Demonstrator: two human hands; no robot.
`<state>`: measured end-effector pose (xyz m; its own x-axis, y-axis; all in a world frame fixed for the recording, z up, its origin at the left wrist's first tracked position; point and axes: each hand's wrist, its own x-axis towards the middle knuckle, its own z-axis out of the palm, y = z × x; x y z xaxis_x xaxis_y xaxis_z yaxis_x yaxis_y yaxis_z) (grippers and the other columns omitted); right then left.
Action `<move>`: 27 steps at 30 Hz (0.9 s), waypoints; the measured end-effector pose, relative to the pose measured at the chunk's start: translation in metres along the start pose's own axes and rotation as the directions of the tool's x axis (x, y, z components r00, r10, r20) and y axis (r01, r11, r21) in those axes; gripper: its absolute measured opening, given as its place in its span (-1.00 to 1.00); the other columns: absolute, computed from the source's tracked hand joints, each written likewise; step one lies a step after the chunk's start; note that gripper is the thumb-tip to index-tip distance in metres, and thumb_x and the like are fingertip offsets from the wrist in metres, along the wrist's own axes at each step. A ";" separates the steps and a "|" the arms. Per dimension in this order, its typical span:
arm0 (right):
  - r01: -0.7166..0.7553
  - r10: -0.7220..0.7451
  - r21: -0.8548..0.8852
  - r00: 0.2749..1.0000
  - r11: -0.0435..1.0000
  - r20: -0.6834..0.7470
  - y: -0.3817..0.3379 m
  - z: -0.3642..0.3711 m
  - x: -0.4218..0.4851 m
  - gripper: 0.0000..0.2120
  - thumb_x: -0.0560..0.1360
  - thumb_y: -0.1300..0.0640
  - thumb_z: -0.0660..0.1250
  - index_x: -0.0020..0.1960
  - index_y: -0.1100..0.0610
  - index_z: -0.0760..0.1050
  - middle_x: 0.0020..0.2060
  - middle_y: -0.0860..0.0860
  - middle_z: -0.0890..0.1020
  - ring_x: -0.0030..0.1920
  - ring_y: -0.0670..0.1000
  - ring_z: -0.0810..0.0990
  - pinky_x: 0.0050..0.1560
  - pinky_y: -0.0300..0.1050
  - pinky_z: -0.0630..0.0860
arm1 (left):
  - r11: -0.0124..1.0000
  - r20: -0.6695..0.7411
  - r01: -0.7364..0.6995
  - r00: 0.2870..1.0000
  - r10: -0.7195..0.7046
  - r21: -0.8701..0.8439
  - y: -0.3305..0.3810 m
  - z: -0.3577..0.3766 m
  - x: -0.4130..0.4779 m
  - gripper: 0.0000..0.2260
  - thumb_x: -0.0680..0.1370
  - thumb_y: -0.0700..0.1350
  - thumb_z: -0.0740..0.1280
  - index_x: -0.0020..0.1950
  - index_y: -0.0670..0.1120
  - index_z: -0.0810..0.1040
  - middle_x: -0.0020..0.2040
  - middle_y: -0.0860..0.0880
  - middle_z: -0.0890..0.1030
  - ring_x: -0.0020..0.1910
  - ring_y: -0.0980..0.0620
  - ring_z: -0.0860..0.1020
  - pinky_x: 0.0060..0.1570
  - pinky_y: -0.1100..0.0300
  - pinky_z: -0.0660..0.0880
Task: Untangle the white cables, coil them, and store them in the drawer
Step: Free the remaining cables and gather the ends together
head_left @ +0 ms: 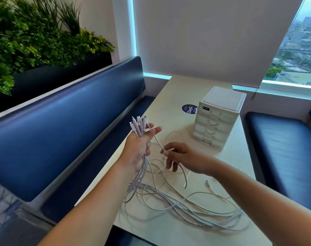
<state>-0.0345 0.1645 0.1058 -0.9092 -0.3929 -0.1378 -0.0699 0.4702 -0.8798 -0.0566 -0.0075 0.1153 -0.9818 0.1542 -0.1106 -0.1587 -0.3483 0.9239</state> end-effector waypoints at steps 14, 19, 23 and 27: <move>0.066 -0.009 0.174 0.952 0.982 -0.307 -0.017 0.019 0.012 -0.80 0.57 0.21 0.27 -0.23 0.15 0.44 -0.47 0.03 0.54 -0.48 0.03 0.55 -0.44 -0.22 0.44 | 1.000 0.027 -0.015 1.000 0.015 0.023 -0.007 0.012 -0.018 -0.88 0.60 -0.22 0.30 0.07 -0.06 0.59 -0.25 0.09 0.65 -0.54 0.21 0.18 -0.56 0.37 0.16; 0.117 -0.025 0.217 0.921 0.969 -0.388 -0.022 0.025 0.011 -0.80 0.54 0.22 0.31 -0.26 0.11 0.47 -0.32 -0.02 0.51 -0.35 -0.05 0.59 -0.49 -0.24 0.40 | 1.000 0.000 -0.003 1.000 0.003 -0.022 -0.007 0.018 -0.024 -0.86 0.64 -0.14 0.24 0.13 0.00 0.57 -0.01 0.04 0.68 -0.57 0.24 0.33 -0.55 0.38 0.26; 0.125 -0.030 0.205 0.909 0.971 -0.416 -0.021 0.032 0.012 -0.89 0.52 0.27 0.34 -0.17 0.14 0.56 -0.37 -0.04 0.54 -0.41 -0.16 0.54 -0.49 -0.29 0.40 | 0.999 0.004 0.037 0.999 -0.037 -0.017 -0.007 0.020 -0.027 -0.80 0.67 -0.02 0.17 0.17 0.03 0.57 0.08 0.00 0.66 -0.37 0.22 0.55 -0.52 0.37 0.26; 0.156 -0.036 0.235 0.894 0.960 -0.446 -0.020 0.036 0.013 -0.83 0.48 0.33 0.36 -0.13 0.07 0.61 -0.39 0.00 0.55 -0.41 -0.12 0.54 -0.47 -0.31 0.40 | 0.996 0.024 0.090 0.996 -0.091 0.029 -0.006 0.019 -0.026 -0.75 0.69 -0.01 0.12 0.16 -0.01 0.58 -0.01 0.01 0.69 -0.41 0.20 0.52 -0.50 0.33 0.22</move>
<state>-0.0299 0.1216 0.1049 -0.9936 -0.0160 0.1114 -0.1124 0.2047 -0.9723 -0.0283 0.0085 0.1194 -0.9607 0.2069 -0.1853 -0.2434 -0.3058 0.9204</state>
